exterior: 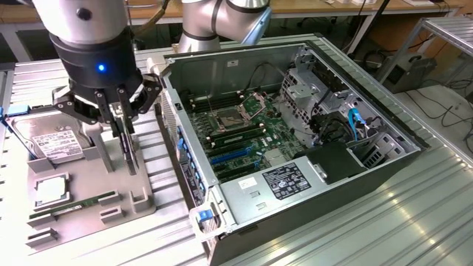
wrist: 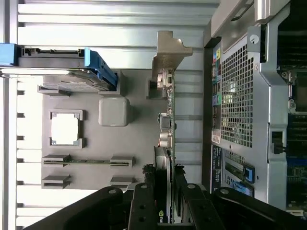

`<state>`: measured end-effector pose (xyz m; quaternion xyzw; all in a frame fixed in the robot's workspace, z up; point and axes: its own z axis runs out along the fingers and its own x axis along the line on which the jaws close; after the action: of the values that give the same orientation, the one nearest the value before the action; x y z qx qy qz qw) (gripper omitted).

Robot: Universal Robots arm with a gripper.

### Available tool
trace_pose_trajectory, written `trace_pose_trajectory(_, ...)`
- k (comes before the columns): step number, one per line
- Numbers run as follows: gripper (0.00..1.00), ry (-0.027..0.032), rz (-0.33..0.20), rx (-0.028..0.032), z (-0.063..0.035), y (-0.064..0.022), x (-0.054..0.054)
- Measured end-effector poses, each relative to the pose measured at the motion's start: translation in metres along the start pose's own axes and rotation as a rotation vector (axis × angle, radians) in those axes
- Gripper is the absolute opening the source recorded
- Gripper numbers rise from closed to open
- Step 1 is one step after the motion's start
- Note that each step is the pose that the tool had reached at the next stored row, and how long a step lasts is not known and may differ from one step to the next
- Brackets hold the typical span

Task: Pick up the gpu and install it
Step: 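Pick up the gpu and move the gpu toward the slot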

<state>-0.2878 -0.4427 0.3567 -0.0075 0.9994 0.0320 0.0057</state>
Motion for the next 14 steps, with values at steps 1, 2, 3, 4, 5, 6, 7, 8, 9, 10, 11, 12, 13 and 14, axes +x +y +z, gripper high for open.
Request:
trace_pose_trajectory(1, 0.26, 0.0004, 0.0, 0.0001, -0.0043, -0.0004, -0.001)
trace_pose_trajectory(2, 0.26, 0.0008, 0.0, 0.0, -0.0089, -0.0008, -0.001)
trace_pose_trajectory(3, 0.26, 0.001, 0.0, -0.0001, -0.0133, -0.0013, -0.002)
trace_pose_trajectory(4, 0.26, 0.0017, 0.0, 0.0, -0.0191, -0.002, -0.003)
trace_pose_trajectory(5, 0.26, 0.0022, 0.0, -0.0001, -0.0251, -0.0029, -0.004)
trace_pose_trajectory(6, 0.26, 0.0031, 0.0, 0.0, -0.0317, -0.004, -0.005)
trace_pose_trajectory(7, 0.26, 0.004, 0.0, 0.0, -0.0362, -0.0048, -0.006)
trace_pose_trajectory(8, 0.26, 0.005, 0.0, -0.0001, -0.0408, -0.0059, -0.008)
trace_pose_trajectory(9, 0.26, 0.0068, 0.0, -0.0001, -0.0463, -0.0073, -0.011)
trace_pose_trajectory(10, 0.26, 0.0082, 0.001, 0.0, -0.0503, -0.0083, -0.013)
trace_pose_trajectory(11, 0.26, 0.0104, 0.001, -0.0002, -0.0562, -0.0098, -0.016)
trace_pose_trajectory(12, 0.26, 0.0123, 0.001, -0.0001, -0.0611, -0.011, -0.02)
trace_pose_trajectory(13, 0.26, 0.0144, 0.001, -0.0002, -0.0672, -0.0124, -0.024)
trace_pose_trajectory(14, 0.26, 0.016, 0.001, -0.0003, -0.0719, -0.0135, -0.028)
